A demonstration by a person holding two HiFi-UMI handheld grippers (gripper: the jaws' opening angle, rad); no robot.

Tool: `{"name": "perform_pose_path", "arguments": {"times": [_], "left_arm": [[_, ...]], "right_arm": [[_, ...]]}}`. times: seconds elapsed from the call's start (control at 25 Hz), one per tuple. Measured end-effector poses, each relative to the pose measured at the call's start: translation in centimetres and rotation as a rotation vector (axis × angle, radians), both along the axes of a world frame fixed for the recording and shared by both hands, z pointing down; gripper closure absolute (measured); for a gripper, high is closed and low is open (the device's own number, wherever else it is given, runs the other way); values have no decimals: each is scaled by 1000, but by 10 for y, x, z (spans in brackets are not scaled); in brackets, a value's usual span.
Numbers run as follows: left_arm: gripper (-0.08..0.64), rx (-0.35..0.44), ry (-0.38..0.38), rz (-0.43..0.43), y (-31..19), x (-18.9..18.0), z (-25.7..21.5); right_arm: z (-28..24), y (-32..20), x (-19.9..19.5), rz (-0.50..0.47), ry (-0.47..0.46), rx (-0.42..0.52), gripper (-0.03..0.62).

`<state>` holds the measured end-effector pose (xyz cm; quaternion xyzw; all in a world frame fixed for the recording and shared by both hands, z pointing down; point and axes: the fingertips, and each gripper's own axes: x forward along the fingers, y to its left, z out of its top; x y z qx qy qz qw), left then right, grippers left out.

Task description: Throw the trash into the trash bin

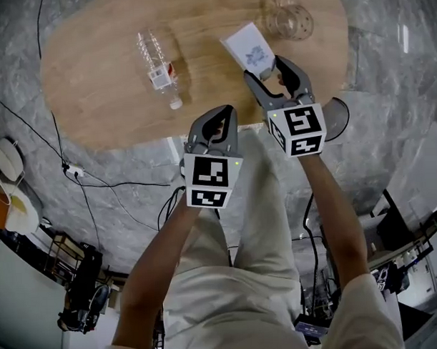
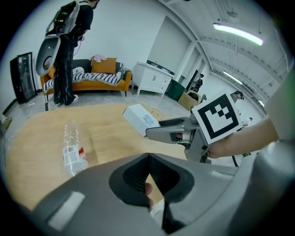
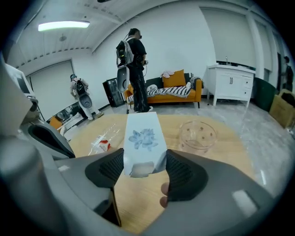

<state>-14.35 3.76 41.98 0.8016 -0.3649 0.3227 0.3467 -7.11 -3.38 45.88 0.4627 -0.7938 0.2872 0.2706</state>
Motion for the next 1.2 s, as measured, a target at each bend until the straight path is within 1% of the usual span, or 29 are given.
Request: {"name": "perform_pose_path", "arguments": {"times": [0.12,0.48,0.76,0.96,1.2], "left_arm": [[559,2,0,36,3,12,-2],[560,11,4,163,20,69,-4],[560,7,-2,250,36,113,0],[560,0,-1,322,50,151,1],[560,-14,1,416,69,196,11]], "right_arm": [[-9,9,18,54,-13,7,278],[-20,50,85,180,-20,18,279],[-12,83,141,309,-25,-3,279],[-10,110,183,395,-21,-14,279],[7,145,231,514,-19,-49,278]]}}
